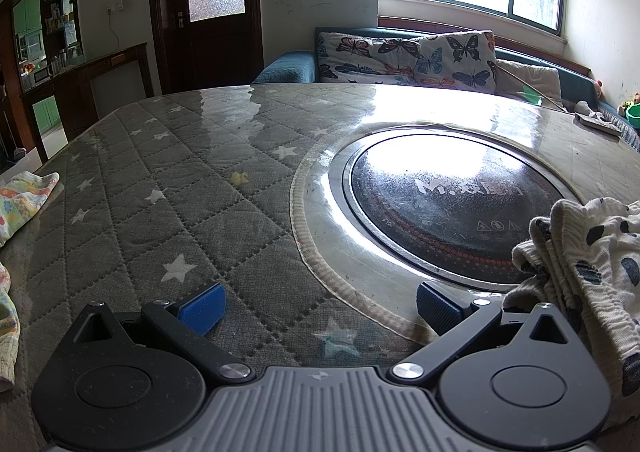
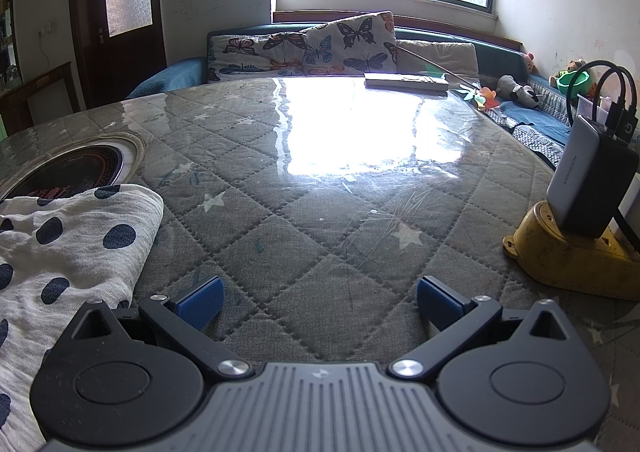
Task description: Fold clothes
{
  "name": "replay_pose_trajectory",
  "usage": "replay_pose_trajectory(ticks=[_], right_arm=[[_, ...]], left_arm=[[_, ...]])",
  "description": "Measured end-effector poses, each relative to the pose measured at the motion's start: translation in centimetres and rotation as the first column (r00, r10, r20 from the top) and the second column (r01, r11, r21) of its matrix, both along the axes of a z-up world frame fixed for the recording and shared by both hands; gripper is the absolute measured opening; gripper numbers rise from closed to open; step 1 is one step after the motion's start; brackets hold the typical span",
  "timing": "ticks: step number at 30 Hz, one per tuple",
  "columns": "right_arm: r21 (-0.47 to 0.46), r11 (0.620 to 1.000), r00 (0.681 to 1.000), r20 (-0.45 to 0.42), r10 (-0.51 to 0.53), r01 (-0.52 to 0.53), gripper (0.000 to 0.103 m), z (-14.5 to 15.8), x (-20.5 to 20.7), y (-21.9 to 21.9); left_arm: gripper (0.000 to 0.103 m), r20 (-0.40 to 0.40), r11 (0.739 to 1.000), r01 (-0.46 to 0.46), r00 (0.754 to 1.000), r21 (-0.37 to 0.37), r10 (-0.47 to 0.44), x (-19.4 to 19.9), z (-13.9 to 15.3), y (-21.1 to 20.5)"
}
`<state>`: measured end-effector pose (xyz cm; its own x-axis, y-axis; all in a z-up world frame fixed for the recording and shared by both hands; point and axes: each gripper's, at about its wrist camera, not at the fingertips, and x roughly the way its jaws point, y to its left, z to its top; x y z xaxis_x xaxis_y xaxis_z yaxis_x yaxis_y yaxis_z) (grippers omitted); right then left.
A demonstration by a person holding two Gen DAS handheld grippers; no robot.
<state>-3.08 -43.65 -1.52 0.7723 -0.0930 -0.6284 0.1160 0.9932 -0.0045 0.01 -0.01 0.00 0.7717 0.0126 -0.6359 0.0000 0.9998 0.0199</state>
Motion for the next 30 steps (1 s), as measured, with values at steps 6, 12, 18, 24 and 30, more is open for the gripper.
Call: replay_pose_trajectory(ticks=[6, 12, 18, 24, 30], right_arm=[[0.0, 1.0, 1.0, -0.001, 0.0, 0.0, 0.103, 0.0, 0.2, -0.1], [0.001, 1.0, 1.0, -0.003, 0.0, 0.0, 0.103, 0.0, 0.3, -0.2], [0.002, 1.0, 1.0, -0.006, -0.001, 0.001, 0.103, 0.1, 0.2, 0.0], [0.003, 1.0, 1.0, -0.004, -0.017, 0.017, 0.103, 0.2, 0.1, 0.1], [0.023, 0.999, 0.999, -0.01, -0.03, 0.03, 0.103, 0.4, -0.2, 0.2]], left_arm=[[0.103, 0.001, 1.0, 0.001, 1.0, 0.008, -0.001, 0.0, 0.0, -0.2], [0.103, -0.029, 1.0, 0.0, 1.0, -0.003, 0.0, 0.4, 0.3, 0.0], [0.103, -0.068, 0.997, -0.012, 0.998, -0.078, 0.006, 0.2, 1.0, 0.4], [0.103, -0.089, 0.992, -0.045, 0.995, -0.114, 0.035, -0.2, 1.4, 0.9], [0.103, -0.111, 0.993, -0.056, 0.993, -0.105, 0.044, -0.6, 1.8, 1.0]])
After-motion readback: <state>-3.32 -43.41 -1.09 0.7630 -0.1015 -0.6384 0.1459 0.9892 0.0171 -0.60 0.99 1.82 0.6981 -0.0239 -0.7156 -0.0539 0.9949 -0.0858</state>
